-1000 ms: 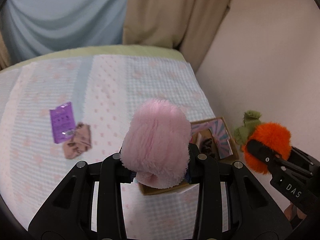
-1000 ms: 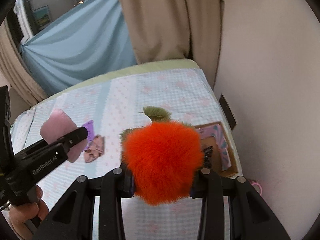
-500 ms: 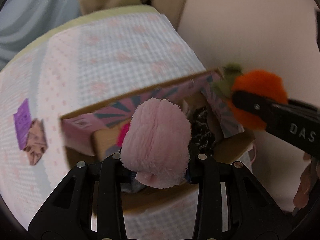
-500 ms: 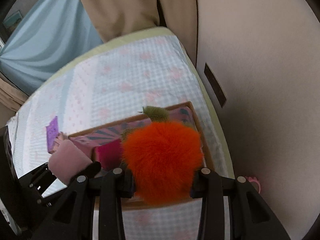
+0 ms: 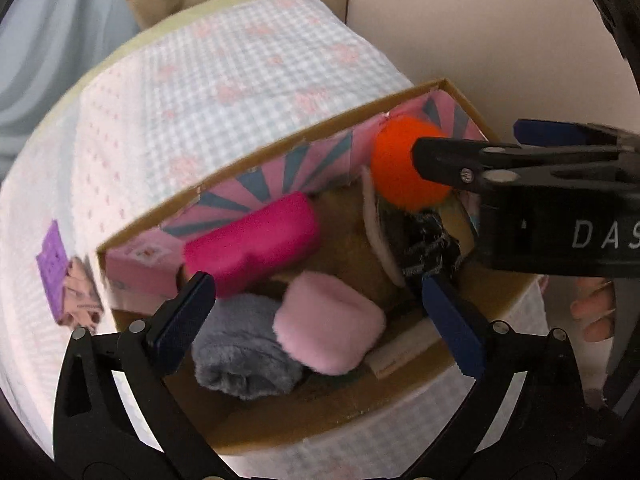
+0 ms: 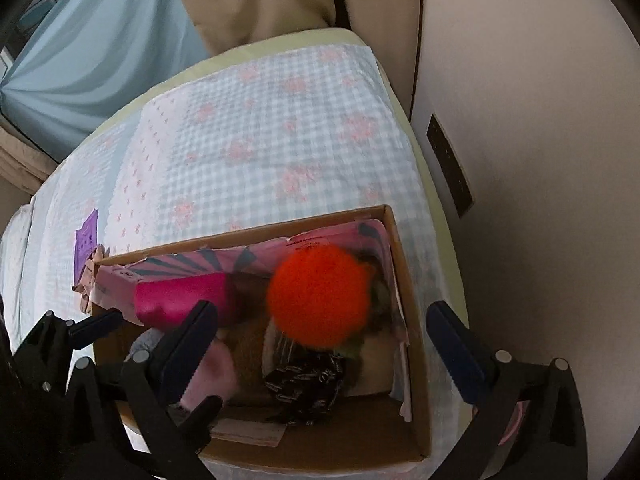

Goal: Organize soft objects
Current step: 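Open both tools to drop the cuff and pom-pom into the box, then withdraw both tools from the box toward the purple pouch and beige mask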

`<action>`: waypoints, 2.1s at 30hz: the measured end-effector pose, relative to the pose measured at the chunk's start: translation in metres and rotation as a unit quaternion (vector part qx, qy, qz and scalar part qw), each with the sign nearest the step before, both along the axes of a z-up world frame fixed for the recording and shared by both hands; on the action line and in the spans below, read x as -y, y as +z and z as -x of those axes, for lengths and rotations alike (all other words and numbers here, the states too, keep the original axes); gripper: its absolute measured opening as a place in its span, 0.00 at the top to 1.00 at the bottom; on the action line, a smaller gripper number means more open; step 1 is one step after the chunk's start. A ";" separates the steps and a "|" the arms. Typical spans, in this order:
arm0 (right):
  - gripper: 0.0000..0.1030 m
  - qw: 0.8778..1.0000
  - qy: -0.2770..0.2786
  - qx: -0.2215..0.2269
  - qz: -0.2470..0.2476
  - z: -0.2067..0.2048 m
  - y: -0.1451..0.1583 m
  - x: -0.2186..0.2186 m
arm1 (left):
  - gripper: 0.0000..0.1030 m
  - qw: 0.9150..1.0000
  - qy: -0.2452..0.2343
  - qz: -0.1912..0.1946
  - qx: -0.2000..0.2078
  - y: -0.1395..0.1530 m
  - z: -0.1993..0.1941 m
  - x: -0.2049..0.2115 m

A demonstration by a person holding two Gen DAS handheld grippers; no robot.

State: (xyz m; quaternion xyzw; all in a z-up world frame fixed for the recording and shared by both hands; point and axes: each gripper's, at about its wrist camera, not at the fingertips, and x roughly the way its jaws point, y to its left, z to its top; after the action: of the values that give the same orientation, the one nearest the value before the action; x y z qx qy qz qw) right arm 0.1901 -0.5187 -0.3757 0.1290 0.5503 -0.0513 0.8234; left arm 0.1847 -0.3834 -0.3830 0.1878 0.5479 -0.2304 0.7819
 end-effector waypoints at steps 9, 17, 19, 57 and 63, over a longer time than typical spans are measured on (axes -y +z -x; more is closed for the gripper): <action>0.00 1.000 -0.001 0.004 0.004 0.012 0.000 -0.004 | 0.00 0.999 0.019 0.029 -0.041 0.001 0.002 -0.023; 0.00 0.999 0.001 -0.001 0.033 0.028 0.036 -0.020 | 0.00 0.998 0.026 0.052 -0.026 0.027 0.004 -0.042; 0.00 0.999 0.001 0.010 0.036 0.034 0.053 -0.027 | 0.00 0.998 0.030 0.061 -0.018 0.043 0.007 -0.052; 0.00 0.989 0.046 0.134 0.030 0.073 0.222 -0.301 | 0.00 0.971 0.175 0.121 0.110 0.249 0.025 -0.382; 0.00 0.991 0.065 0.115 0.010 0.034 0.199 -0.336 | 0.00 0.969 0.200 0.116 0.087 0.229 -0.020 -0.423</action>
State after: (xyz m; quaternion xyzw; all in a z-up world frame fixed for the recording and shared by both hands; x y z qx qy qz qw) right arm 0.1565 -0.1828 -0.1771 0.0899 0.4584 0.0121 0.8841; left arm 0.2051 0.0400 -0.1542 0.0015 0.4732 -0.1143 0.8735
